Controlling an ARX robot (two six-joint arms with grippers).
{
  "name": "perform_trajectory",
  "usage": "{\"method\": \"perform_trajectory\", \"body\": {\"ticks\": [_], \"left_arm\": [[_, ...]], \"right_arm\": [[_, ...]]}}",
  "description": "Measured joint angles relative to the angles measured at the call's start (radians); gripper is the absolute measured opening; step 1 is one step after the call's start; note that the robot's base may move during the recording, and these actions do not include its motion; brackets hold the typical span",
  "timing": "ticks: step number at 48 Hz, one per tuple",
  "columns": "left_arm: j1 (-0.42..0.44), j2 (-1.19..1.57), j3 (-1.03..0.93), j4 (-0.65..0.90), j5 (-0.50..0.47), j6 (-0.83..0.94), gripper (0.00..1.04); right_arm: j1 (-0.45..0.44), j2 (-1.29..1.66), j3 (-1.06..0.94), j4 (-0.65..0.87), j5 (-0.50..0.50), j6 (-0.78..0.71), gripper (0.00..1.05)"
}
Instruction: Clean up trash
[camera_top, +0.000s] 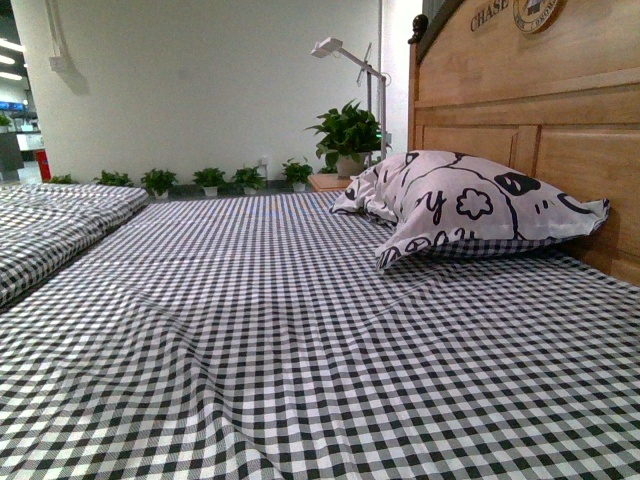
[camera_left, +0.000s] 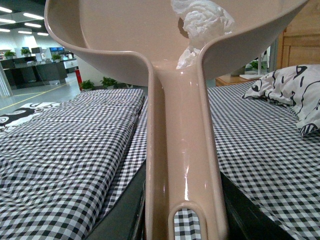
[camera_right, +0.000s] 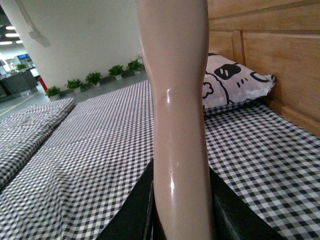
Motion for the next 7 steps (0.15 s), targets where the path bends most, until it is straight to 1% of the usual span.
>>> {"method": "perform_trajectory", "body": {"ticks": [7], "left_arm": [[0.0,0.0,0.0,0.0,0.0,0.0,0.26]], "right_arm": [[0.0,0.0,0.0,0.0,0.0,0.0,0.2]]}}
